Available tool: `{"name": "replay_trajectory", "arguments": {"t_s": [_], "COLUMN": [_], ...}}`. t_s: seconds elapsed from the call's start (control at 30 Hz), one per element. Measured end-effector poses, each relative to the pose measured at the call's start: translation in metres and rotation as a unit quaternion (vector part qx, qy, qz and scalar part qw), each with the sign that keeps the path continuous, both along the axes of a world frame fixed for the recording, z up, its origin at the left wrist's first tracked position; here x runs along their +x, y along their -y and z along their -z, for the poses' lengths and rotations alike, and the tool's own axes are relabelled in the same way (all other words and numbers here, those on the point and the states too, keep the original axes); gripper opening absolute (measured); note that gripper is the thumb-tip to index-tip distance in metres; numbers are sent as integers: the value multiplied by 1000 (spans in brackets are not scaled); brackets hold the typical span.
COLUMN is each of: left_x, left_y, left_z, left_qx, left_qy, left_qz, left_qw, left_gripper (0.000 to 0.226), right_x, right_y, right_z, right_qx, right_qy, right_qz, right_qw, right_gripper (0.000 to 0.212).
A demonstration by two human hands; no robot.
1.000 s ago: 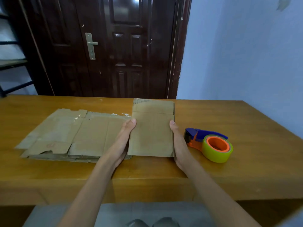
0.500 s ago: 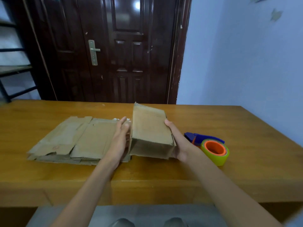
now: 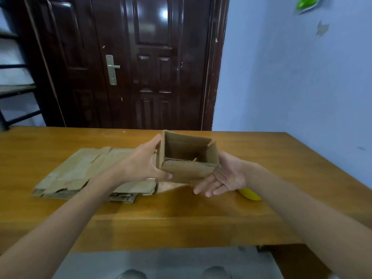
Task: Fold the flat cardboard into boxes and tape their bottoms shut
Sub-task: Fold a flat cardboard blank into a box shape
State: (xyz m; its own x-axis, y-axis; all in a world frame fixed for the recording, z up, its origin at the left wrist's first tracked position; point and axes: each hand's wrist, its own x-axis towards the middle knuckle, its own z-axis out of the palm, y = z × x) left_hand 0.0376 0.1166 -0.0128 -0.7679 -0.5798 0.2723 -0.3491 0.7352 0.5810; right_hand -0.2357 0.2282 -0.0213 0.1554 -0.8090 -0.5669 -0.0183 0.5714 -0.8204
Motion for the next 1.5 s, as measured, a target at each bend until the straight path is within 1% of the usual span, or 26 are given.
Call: {"name": "replay_trajectory", "arguments": {"t_s": [0.03,0.1,0.17,0.2,0.3,0.4,0.5,0.57,0.63,0.73,0.8,0.83,0.9,0.97,1.07,1.17,1.3,1.37,1.43,1.5], "left_x": [2,8,12,14,17,14,10,4,-3,-11,-15,-17,-22,-26,-34,-42,-38,-34,-31,-28], "left_y": [2,1,0,0,1,-2,-4,-3,-4,-4,-9,-12,-15,-17,-20,-27,-31,-33,-38,-39], "left_z": [1,0,1,2,3,4,9,14,20,33,37,37,35,34,33,34,39,42,45,47], "left_qx": [50,136,182,196,234,257,278,293,300,285,264,251,239,242,237,233,228,200,159,107], "left_qy": [-35,-80,-75,-68,-58,-39,-61,-83,-109,-150,-195,-216,-257,-286,-295,-304,-300,-298,-322,-343], "left_qz": [-5,-23,-29,-28,-29,-18,-7,3,10,-8,-17,-19,-15,7,16,19,17,13,-7,-20], "left_qw": [998,987,980,978,970,965,959,953,948,947,945,943,936,927,925,923,926,933,933,933], "left_gripper": [97,80,64,62,65,63,64,71,79,103,119,117,97,81,64,47,45,48,50,41], "right_x": [-2,1,7,9,12,19,26,23,18,13,11,10,11,11,18,26,26,27,28,28], "right_y": [-1,-9,-15,-18,-22,-26,-26,-27,-28,-33,-35,-35,-34,-32,-30,-26,-26,-27,-28,-28], "right_z": [0,1,6,10,25,35,35,33,32,29,27,26,25,22,11,6,13,20,27,30], "right_qx": [-24,-88,-146,-168,-230,-270,-299,-320,-327,-333,-337,-342,-365,-394,-425,-435,-450,-458,-468,-476], "right_qy": [-37,-130,-232,-268,-328,-377,-345,-315,-314,-329,-341,-345,-337,-320,-315,-348,-366,-368,-359,-363], "right_qz": [0,14,20,13,-34,-43,-8,32,64,73,72,75,85,99,112,116,148,179,183,172], "right_qw": [999,987,961,949,915,885,890,893,889,881,875,871,864,856,841,822,801,789,787,782], "right_gripper": [106,95,82,81,95,108,109,115,115,108,110,112,113,109,90,77,77,72,63,59]}}
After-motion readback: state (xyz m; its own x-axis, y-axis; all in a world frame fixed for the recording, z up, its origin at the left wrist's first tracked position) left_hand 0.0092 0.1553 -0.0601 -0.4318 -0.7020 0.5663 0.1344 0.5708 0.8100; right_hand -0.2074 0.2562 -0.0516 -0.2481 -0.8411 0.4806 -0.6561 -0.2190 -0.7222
